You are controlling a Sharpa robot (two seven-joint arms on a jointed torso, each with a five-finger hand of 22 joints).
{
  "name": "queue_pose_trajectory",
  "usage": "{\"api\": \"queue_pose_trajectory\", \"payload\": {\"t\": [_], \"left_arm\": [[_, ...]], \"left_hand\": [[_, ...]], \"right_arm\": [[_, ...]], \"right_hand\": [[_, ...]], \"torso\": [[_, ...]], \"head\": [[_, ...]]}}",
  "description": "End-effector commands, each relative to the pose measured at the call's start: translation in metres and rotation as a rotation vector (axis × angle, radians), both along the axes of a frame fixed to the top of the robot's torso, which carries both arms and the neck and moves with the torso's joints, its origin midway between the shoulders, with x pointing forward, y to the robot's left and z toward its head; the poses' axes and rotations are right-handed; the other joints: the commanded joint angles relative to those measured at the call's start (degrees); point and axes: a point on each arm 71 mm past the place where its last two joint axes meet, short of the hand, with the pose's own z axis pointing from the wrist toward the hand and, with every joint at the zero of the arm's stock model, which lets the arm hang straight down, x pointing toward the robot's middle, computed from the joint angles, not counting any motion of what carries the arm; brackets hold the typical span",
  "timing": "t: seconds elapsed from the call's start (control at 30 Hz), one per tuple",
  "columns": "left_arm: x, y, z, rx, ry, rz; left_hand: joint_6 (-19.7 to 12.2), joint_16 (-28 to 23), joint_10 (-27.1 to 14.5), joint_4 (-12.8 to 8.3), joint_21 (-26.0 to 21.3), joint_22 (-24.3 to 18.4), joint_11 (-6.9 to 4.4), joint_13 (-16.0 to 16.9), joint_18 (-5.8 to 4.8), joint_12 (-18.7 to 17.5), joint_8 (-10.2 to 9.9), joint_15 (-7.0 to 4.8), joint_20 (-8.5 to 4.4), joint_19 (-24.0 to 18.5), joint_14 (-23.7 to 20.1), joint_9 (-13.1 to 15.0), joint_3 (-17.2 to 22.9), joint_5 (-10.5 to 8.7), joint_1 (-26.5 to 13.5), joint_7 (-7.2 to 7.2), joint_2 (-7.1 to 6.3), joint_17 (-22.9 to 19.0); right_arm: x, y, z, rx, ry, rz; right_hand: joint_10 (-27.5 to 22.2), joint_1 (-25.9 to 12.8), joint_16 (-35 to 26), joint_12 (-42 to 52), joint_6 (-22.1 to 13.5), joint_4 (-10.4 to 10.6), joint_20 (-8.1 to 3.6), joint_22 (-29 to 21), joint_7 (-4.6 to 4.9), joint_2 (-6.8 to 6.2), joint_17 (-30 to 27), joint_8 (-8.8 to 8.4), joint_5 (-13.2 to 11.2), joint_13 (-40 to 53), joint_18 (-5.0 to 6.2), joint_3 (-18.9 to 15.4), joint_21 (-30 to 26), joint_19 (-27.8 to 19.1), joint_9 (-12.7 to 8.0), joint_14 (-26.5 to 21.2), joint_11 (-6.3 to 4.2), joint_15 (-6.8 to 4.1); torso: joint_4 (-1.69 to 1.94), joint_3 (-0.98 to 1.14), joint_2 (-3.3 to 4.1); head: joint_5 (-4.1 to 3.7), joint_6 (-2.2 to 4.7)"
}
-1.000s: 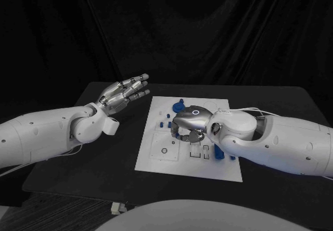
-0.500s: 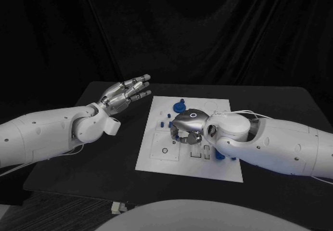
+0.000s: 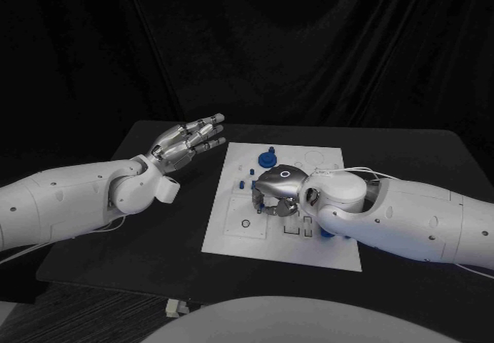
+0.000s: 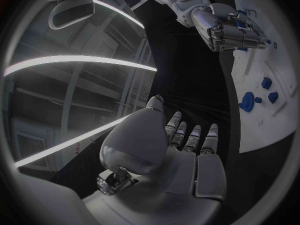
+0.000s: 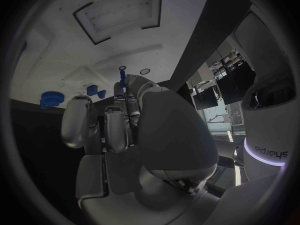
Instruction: Assemble the parts on the task board
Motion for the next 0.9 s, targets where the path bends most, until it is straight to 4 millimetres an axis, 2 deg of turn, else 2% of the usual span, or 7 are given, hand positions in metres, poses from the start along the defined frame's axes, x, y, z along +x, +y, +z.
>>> {"api": "queue_pose_trajectory", "payload": {"t": [0.03,0.9], "left_arm": [[-0.0012,0.0006,0.0058,-0.065,-0.068,0.001],[-0.0013,0.0010,0.0037,-0.063,-0.060,-0.002]], "left_hand": [[-0.3,1.0,-0.3,-0.4,-0.4,0.7,0.67,-0.2,0.06,0.9,-0.4,0.44,0.02,0.5,-0.2,-0.1,1.3,0.95,0.8,-0.05,-0.29,0.6],[-0.2,1.4,-0.3,-0.4,-0.4,0.7,0.73,-0.2,0.04,0.9,-0.4,0.66,0.04,0.5,0.2,-0.1,1.4,1.01,1.0,-0.01,-0.26,0.7]], "right_arm": [[-0.0014,0.0020,-0.0010,0.009,-0.007,0.011],[-0.0021,0.0053,-0.0084,-0.001,0.006,0.002]], "right_hand": [[2.2,0.5,-0.3,2.6,-0.4,-0.6,0.02,10.2,0.02,-0.22,0.2,-0.09,0.1,2.9,1.94,4.5,-0.3,-0.5,0.8,2.0,-0.46,0.28],[2.3,0.5,-0.3,2.8,-0.4,-1.1,0.01,10.1,0.01,-0.25,0.1,-0.15,0.1,3.0,2.00,4.9,-0.5,-0.6,0.8,2.0,-0.49,0.26]], "torso": [[0.05,0.00,0.02],[-0.01,0.01,-0.04]], "head": [[-0.04,-0.01],[-0.09,-0.01]]}}
